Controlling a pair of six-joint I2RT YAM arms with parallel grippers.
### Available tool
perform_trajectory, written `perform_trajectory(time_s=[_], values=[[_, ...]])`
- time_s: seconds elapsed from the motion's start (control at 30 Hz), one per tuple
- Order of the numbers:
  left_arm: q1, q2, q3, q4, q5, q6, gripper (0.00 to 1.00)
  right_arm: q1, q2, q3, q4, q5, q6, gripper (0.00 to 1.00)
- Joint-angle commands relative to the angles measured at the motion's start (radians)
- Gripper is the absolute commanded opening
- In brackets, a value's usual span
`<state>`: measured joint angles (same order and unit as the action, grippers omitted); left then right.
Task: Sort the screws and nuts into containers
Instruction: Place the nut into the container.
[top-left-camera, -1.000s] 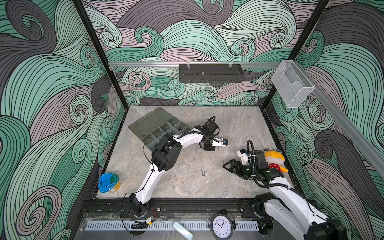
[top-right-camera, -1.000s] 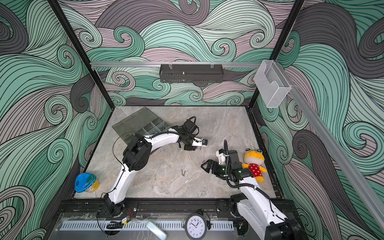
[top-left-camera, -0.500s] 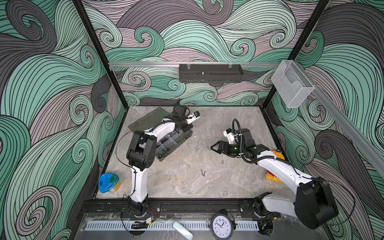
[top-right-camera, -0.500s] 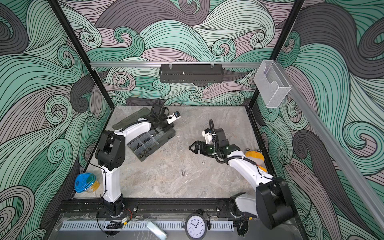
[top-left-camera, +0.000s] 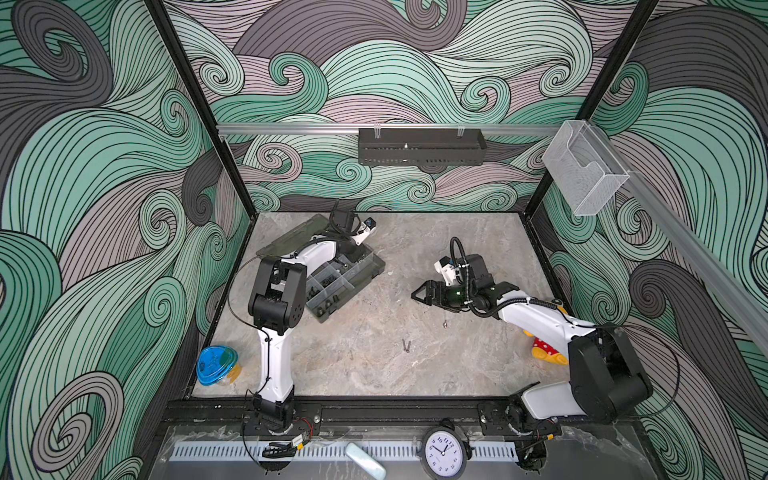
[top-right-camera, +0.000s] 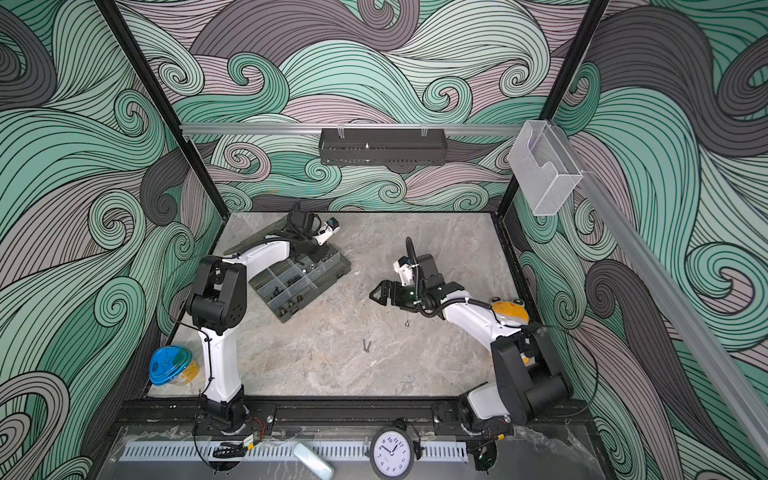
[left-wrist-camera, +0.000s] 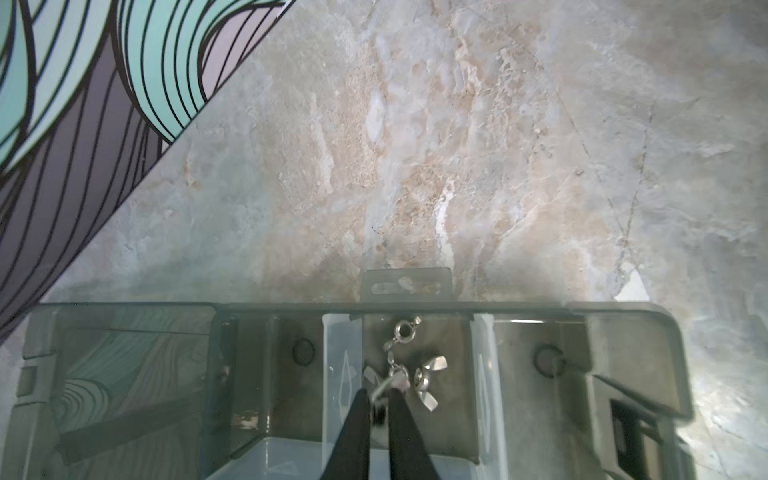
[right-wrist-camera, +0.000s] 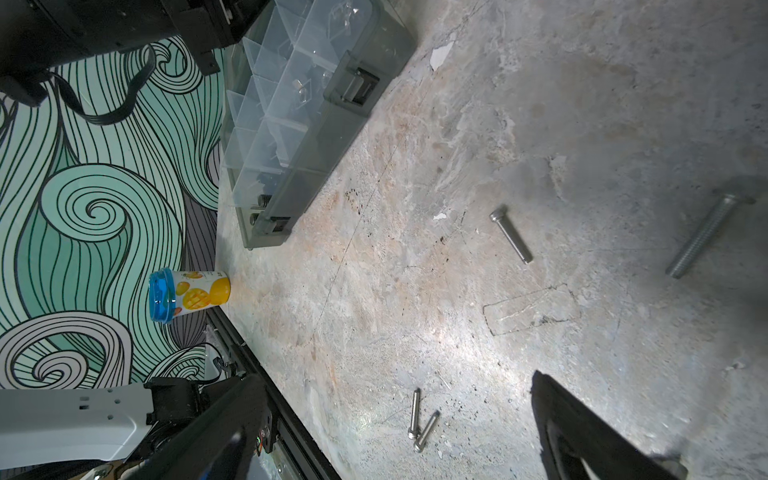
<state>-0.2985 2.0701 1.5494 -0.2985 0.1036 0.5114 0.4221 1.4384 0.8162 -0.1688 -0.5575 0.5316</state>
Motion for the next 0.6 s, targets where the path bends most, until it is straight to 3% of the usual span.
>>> perform_trajectory(time_s=[0.0, 0.2, 0.33, 0.43, 0.47, 0.5, 0.53, 0.57], values=[[0.002, -0.044, -0.03, 0.019, -0.002, -0.054, 0.22, -0.012, -0.019, -0.001, -0.043, 0.027, -0.025, 1.0], [0.002, -0.171, -0.091, -0.014, 0.021, -0.073, 0.26, -0.031, -0.08, 0.031, -0.285, 0.259, -0.081, 1.0], [-0.018, -0.356, -0.16, -0.119, 0.14, -0.073, 0.29, -0.057, -0.102, -0.025, -0.345, 0.375, -0.079, 0.99], [-0.036, -0.516, -0.285, -0.168, 0.355, 0.004, 0.37, -0.078, -0.093, -0.076, -0.344, 0.387, -0.07, 0.95], [-0.045, -0.562, -0.328, -0.191, 0.426, 0.043, 0.42, -0.08, -0.084, -0.084, -0.342, 0.39, -0.07, 0.92], [-0.054, -0.603, -0.362, -0.215, 0.469, 0.077, 0.56, -0.079, -0.077, -0.088, -0.342, 0.387, -0.073, 0.9], [-0.069, -0.638, -0.402, -0.234, 0.502, 0.117, 0.98, -0.08, -0.065, -0.088, -0.342, 0.38, -0.077, 0.86], [-0.089, -0.699, -0.46, -0.214, 0.509, 0.149, 0.99, -0.08, -0.055, -0.088, -0.343, 0.377, -0.081, 0.82]])
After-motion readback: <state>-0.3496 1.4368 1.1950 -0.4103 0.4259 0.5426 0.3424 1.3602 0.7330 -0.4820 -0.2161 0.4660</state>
